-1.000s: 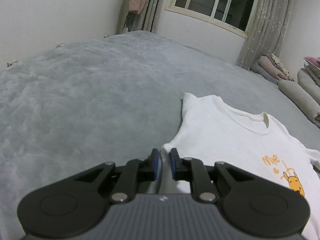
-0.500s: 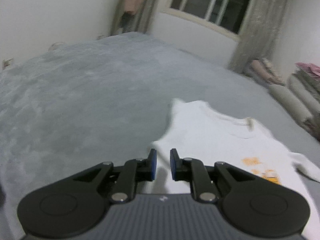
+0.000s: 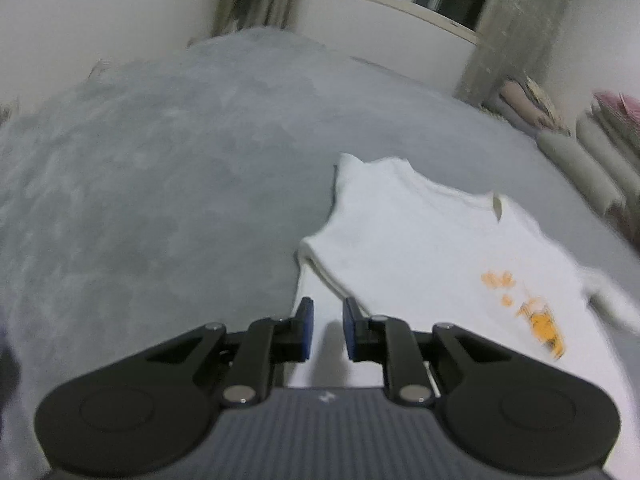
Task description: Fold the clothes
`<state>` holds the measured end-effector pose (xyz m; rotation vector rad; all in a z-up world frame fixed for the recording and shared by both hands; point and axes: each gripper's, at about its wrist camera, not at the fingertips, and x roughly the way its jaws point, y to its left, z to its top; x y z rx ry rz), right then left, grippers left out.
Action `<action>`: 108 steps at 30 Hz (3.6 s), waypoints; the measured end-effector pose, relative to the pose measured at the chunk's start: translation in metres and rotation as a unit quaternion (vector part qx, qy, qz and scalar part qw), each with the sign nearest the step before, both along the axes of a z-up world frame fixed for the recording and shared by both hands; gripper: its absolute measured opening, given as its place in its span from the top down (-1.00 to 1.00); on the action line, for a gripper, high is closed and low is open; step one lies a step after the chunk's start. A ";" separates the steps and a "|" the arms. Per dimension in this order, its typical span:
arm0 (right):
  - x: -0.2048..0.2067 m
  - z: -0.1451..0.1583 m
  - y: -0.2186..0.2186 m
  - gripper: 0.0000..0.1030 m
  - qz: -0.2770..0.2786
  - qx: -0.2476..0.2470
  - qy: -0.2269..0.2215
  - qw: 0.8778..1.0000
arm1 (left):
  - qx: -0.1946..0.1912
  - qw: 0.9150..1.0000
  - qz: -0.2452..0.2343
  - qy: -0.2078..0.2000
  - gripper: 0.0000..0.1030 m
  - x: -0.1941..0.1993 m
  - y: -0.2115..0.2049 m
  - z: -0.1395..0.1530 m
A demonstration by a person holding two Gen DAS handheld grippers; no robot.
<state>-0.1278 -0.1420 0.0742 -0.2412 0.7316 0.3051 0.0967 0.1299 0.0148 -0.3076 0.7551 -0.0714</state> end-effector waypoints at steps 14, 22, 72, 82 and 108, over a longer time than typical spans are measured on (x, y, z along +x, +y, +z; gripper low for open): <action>0.012 -0.010 -0.008 0.86 -0.019 0.051 0.030 0.998 | -0.030 0.998 0.025 0.049 0.58 -0.014 0.030 0.011; 0.002 -0.011 -0.016 0.82 -0.018 0.029 0.041 0.999 | -0.048 0.996 0.021 0.078 0.55 -0.023 0.027 0.012; 0.086 -0.008 0.000 0.19 0.026 0.029 0.048 0.998 | 0.056 0.995 -0.057 0.066 0.09 -0.044 -0.035 0.008; 0.065 -0.001 -0.029 0.13 0.061 -0.008 0.060 0.996 | 0.064 0.994 -0.062 0.064 -0.02 -0.045 -0.037 0.006; 0.141 0.008 -0.143 -0.08 -0.228 0.226 0.047 0.946 | 0.074 0.993 -0.067 0.064 -0.19 -0.047 -0.044 0.006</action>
